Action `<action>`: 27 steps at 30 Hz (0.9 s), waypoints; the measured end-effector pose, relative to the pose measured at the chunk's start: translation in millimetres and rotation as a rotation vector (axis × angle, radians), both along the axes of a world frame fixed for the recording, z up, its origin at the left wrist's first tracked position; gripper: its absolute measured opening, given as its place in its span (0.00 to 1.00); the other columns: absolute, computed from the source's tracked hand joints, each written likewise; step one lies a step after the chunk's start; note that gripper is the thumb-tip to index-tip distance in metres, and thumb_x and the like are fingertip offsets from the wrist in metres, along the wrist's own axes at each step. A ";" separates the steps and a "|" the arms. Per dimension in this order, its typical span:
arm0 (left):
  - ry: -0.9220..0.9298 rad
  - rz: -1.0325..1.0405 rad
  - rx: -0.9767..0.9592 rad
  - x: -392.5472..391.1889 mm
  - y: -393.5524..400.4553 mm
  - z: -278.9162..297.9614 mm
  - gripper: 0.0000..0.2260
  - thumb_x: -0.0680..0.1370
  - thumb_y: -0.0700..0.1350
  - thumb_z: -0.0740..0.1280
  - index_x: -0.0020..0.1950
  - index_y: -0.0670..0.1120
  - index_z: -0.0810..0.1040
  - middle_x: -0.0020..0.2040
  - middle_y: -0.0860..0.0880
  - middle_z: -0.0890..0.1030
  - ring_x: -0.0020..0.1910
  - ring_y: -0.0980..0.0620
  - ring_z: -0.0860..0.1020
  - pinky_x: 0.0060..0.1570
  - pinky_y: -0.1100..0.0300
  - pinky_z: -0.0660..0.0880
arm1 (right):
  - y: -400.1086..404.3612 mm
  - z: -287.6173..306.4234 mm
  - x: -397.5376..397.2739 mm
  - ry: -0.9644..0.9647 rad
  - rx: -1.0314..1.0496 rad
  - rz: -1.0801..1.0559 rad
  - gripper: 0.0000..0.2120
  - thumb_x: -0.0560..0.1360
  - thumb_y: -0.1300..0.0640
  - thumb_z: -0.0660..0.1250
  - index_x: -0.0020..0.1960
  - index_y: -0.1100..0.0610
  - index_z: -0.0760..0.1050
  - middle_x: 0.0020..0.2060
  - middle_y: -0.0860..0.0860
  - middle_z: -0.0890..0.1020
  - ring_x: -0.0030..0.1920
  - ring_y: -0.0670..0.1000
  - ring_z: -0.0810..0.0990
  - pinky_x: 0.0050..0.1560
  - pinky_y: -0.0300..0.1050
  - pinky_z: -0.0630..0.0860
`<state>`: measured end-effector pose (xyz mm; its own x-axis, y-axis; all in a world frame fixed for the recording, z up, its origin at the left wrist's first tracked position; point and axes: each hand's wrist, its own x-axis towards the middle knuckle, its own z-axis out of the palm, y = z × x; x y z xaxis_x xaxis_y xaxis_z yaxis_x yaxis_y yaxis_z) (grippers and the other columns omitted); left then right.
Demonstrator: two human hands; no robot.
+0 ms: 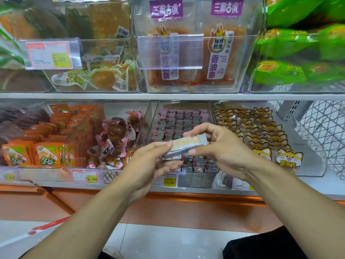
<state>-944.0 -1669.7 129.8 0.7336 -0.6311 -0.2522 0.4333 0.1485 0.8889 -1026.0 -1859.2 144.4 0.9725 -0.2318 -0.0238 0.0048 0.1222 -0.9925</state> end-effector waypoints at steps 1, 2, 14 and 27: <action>0.003 0.015 -0.017 0.3 -0.4 -0.7 0.13 0.71 0.47 0.74 0.52 0.41 0.85 0.54 0.38 0.85 0.48 0.43 0.86 0.44 0.60 0.83 | 0.3 0.1 0.4 -0.003 0.005 -0.001 0.21 0.66 0.77 0.75 0.53 0.58 0.80 0.53 0.56 0.86 0.52 0.53 0.86 0.44 0.38 0.81; -0.005 0.036 -0.039 1.1 -0.4 -1.6 0.14 0.70 0.44 0.75 0.54 0.40 0.84 0.54 0.38 0.85 0.48 0.43 0.86 0.45 0.60 0.83 | 0.7 0.6 0.9 0.004 0.042 -0.007 0.22 0.66 0.75 0.75 0.55 0.59 0.79 0.54 0.56 0.86 0.52 0.53 0.86 0.44 0.38 0.81; -0.413 0.085 -0.005 1.9 0.0 -6.1 0.22 0.65 0.37 0.80 0.57 0.49 0.82 0.55 0.49 0.86 0.54 0.50 0.85 0.46 0.63 0.80 | 1.8 0.8 2.3 0.222 0.254 0.026 0.11 0.73 0.58 0.74 0.54 0.61 0.82 0.49 0.59 0.86 0.45 0.54 0.86 0.48 0.45 0.85; -0.573 0.262 0.285 6.1 -4.8 -16.2 0.13 0.75 0.40 0.75 0.57 0.49 0.79 0.51 0.51 0.86 0.46 0.54 0.85 0.45 0.64 0.81 | -5.3 0.4 19.2 -0.098 -0.077 -0.476 0.16 0.71 0.64 0.78 0.53 0.52 0.77 0.48 0.50 0.88 0.51 0.49 0.86 0.55 0.45 0.81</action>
<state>-937.9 -1674.5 113.6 0.9198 -0.3816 0.0912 -0.1347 -0.0889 0.9869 -1006.9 -1864.5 144.8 0.7548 -0.6486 0.0977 0.1366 0.0097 -0.9906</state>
